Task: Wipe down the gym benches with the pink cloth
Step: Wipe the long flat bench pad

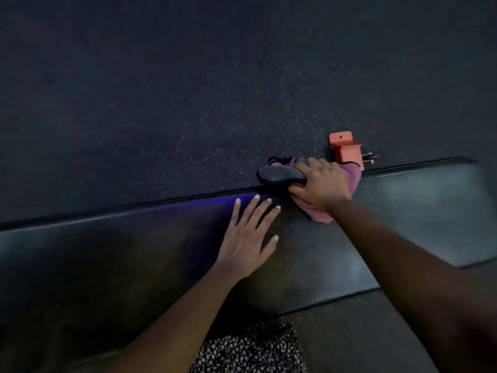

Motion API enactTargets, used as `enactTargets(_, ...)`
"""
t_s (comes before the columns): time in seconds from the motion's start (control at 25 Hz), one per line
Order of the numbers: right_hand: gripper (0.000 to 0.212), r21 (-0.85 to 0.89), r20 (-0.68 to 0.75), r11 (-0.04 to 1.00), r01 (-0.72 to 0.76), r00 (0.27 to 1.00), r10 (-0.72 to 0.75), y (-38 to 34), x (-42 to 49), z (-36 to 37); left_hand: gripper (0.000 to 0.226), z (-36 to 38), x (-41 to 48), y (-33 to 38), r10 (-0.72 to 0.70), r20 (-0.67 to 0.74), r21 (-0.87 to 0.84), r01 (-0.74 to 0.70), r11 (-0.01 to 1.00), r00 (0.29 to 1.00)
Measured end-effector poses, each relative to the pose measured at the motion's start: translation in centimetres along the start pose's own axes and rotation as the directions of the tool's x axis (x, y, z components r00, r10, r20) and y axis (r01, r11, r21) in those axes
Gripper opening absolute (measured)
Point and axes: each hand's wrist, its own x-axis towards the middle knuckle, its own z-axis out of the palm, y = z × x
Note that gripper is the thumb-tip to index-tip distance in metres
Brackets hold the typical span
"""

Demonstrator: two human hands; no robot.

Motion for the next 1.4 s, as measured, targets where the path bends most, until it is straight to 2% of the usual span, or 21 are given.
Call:
enactTargets(0.16,0.049,-0.043,0.021,0.997,-0.067,0.997,0.068,7.9,-0.2,0.0,0.057,2.7,4.3,5.7,0.136,0.081,0.081,-0.143,0.986,0.987)
enactTargets(0.28,0.048,-0.085,0.012,0.989,-0.124,0.992,0.126,13.7,-0.5,0.0,0.058,4.8,6.7,8.8,0.113,0.077,0.127,-0.122,0.984,0.991)
enactTargets(0.4,0.048,-0.095,-0.012,0.980,-0.174,0.985,0.174,16.4,0.2,0.2,0.061,6.1,7.0,9.1,0.072,0.058,0.216,-0.083,0.973,0.996)
enactTargets(0.48,0.050,-0.047,0.017,0.991,-0.128,0.991,0.129,15.1,0.9,0.0,0.062,6.2,6.9,9.1,0.078,0.056,0.249,-0.090,0.964,0.995)
enactTargets(0.64,0.051,0.066,0.016,0.989,0.136,0.990,-0.137,11.9,1.5,0.9,0.062,6.2,6.9,9.3,0.067,0.063,0.272,-0.081,0.959,0.996)
enactTargets(0.72,0.052,0.089,0.002,0.986,0.144,0.989,-0.145,13.4,1.5,1.1,0.060,6.0,6.8,9.8,0.055,0.026,0.259,-0.060,0.964,0.998)
enactTargets(0.8,0.055,0.142,0.008,0.980,0.137,0.990,-0.140,15.8,1.6,0.9,0.057,5.6,7.5,11.5,-0.027,-0.038,0.198,0.034,0.980,0.999)
enactTargets(0.92,0.044,0.197,-0.004,0.972,0.127,0.992,-0.129,21.5,1.4,1.1,0.053,6.8,11.6,17.0,-0.069,-0.091,0.133,0.081,0.988,0.993)
enactTargets(1.04,0.043,0.158,-0.011,0.986,0.053,0.999,-0.052,27.8,1.0,1.5,0.052,9.0,17.5,22.9,0.009,-0.063,0.116,-0.001,0.993,0.998)
enactTargets(1.2,0.043,0.135,-0.032,0.990,-0.028,0.999,0.032,34.7,0.7,1.5,0.051,11.8,23.5,29.6,0.226,-0.016,0.167,-0.220,0.961,0.974)
enactTargets(1.4,0.052,0.182,-0.001,0.970,-0.159,0.987,0.162,41.9,0.1,1.9,0.054,14.8,24.5,35.3,0.307,0.064,0.248,-0.313,0.917,0.950)
